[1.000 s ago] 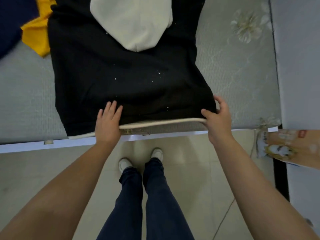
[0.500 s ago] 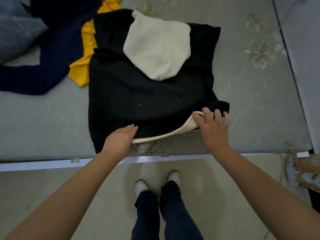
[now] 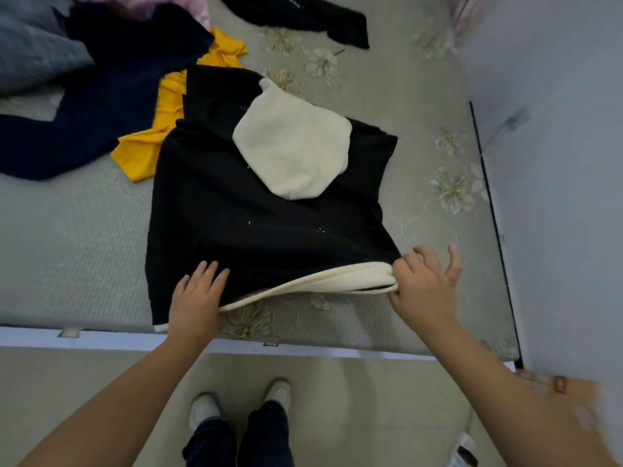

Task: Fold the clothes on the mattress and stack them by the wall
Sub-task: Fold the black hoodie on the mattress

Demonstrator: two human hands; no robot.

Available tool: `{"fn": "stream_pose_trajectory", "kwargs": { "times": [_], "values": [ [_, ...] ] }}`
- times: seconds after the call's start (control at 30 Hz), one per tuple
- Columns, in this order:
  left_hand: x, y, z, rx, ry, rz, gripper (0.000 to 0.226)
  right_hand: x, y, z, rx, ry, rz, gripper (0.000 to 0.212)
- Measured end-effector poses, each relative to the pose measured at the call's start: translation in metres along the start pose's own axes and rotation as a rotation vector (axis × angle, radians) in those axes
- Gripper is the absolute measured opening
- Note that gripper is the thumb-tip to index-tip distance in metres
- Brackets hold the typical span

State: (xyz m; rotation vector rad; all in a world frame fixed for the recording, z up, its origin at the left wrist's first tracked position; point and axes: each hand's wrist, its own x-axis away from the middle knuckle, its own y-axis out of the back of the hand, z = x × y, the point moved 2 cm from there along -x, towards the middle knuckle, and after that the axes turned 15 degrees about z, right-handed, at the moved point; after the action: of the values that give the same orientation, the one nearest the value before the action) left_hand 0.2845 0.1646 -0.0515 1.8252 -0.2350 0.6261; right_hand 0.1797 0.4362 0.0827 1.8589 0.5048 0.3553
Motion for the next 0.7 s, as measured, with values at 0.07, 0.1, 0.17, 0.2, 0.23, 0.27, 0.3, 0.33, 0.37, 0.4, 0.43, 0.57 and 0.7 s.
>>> {"fn": "stream_pose_trajectory", "kwargs": {
  "times": [0.07, 0.1, 0.17, 0.2, 0.23, 0.27, 0.3, 0.33, 0.37, 0.4, 0.43, 0.57, 0.7],
  "values": [
    [-0.004, 0.006, 0.005, 0.147, -0.015, -0.053, 0.054, 0.004, 0.003, -0.004, -0.016, 0.013, 0.033, 0.025],
    [-0.005, 0.010, 0.009, 0.179, -0.017, -0.051, 0.054, 0.006, 0.004, -0.004, -0.005, 0.019, 0.039, 0.029],
    [-0.005, 0.019, 0.016, 0.120, -0.004, 0.043, 0.058, 0.011, 0.002, -0.002, 0.002, 0.047, 0.052, 0.036],
    [0.000, 0.022, 0.022, 0.043, -0.003, 0.115, 0.061, 0.016, -0.001, 0.004, -0.027, 0.061, 0.107, 0.038],
    [0.005, 0.023, 0.027, -0.022, -0.003, 0.167, 0.063, 0.020, -0.008, 0.009, -0.053, 0.094, 0.227, 0.041],
    [0.009, 0.025, 0.032, -0.081, -0.001, 0.211, 0.066, 0.022, -0.016, 0.013, -0.059, 0.118, 0.418, 0.048],
    [0.020, 0.027, 0.040, -0.149, -0.013, 0.249, 0.068, 0.030, -0.024, 0.020, -0.089, 0.115, 0.634, 0.056],
    [0.035, 0.030, 0.047, -0.214, -0.029, 0.276, 0.070, 0.038, -0.029, 0.029, -0.135, 0.122, 0.816, 0.060],
    [0.049, 0.031, 0.054, -0.271, -0.048, 0.302, 0.071, 0.045, -0.033, 0.037, -0.166, 0.140, 0.944, 0.060],
    [0.063, 0.032, 0.063, -0.323, -0.071, 0.318, 0.070, 0.052, -0.036, 0.047, -0.195, 0.146, 1.023, 0.058],
    [0.075, 0.034, 0.071, -0.351, -0.084, 0.320, 0.069, 0.058, -0.036, 0.057, -0.219, 0.160, 1.051, 0.054],
    [0.110, 0.039, 0.100, -0.305, -0.053, 0.259, 0.067, 0.064, -0.025, 0.066, -0.243, 0.194, 1.039, 0.034],
    [0.119, 0.054, 0.116, -0.001, 0.031, 0.083, 0.054, 0.052, -0.005, 0.050, -0.331, -0.023, 0.838, 0.021]
  ]
}}
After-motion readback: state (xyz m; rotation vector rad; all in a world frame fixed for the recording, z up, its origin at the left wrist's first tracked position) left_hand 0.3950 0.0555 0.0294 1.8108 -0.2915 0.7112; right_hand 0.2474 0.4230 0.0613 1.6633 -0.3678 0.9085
